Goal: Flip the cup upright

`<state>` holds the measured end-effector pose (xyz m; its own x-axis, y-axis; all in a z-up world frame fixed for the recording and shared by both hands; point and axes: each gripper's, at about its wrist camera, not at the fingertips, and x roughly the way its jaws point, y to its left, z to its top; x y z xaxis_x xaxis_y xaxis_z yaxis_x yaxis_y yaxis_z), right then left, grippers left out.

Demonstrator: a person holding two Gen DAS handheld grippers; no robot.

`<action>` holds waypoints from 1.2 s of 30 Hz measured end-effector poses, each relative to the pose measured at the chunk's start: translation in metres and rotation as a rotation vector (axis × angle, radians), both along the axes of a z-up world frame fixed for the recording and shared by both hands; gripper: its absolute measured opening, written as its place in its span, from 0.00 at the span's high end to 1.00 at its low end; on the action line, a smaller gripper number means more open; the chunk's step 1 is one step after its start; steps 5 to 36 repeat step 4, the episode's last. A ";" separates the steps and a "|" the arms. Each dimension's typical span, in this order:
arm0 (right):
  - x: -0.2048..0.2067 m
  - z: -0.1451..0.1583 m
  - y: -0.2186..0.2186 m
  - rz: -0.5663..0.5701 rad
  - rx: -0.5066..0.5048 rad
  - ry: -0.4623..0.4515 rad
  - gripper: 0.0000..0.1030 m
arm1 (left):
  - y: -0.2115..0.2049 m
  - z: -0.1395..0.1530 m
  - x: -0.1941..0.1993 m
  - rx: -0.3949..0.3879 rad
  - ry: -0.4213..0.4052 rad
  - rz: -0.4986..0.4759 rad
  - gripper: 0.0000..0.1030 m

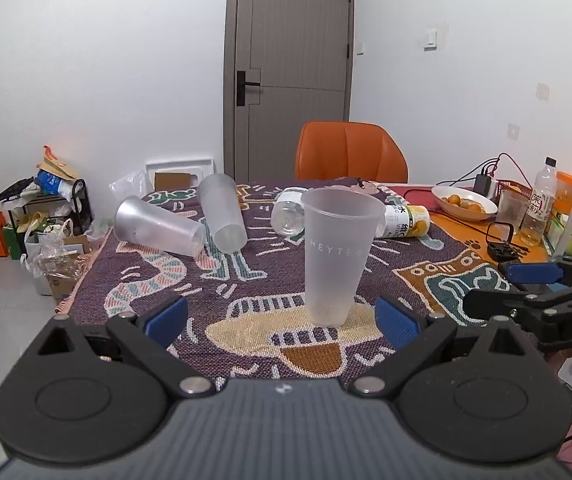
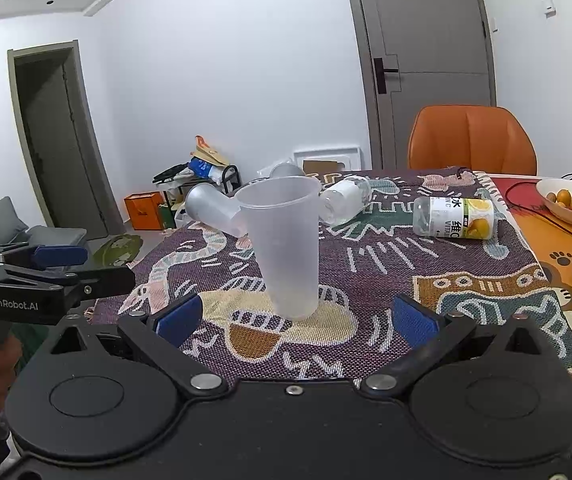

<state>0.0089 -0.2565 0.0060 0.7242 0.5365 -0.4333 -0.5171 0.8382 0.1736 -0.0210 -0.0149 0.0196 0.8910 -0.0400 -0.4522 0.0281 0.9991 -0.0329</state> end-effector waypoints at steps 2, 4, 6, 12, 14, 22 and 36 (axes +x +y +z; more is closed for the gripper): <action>0.000 -0.001 0.000 0.000 -0.001 0.005 0.00 | 0.001 -0.001 0.001 -0.008 0.003 0.004 0.04; 0.001 -0.002 0.001 0.000 -0.002 0.008 0.00 | 0.002 -0.002 0.002 -0.013 0.008 0.009 0.04; 0.001 -0.002 0.001 0.000 -0.002 0.008 0.00 | 0.002 -0.002 0.002 -0.013 0.008 0.009 0.04; 0.001 -0.002 0.001 0.000 -0.002 0.008 0.00 | 0.002 -0.002 0.002 -0.013 0.008 0.009 0.04; 0.001 -0.002 0.001 0.000 -0.002 0.008 0.00 | 0.002 -0.002 0.002 -0.013 0.008 0.009 0.04; 0.001 -0.002 0.001 0.000 -0.002 0.008 0.00 | 0.002 -0.002 0.002 -0.013 0.008 0.009 0.04; 0.001 -0.002 0.001 0.000 -0.002 0.008 0.00 | 0.002 -0.002 0.002 -0.013 0.008 0.009 0.04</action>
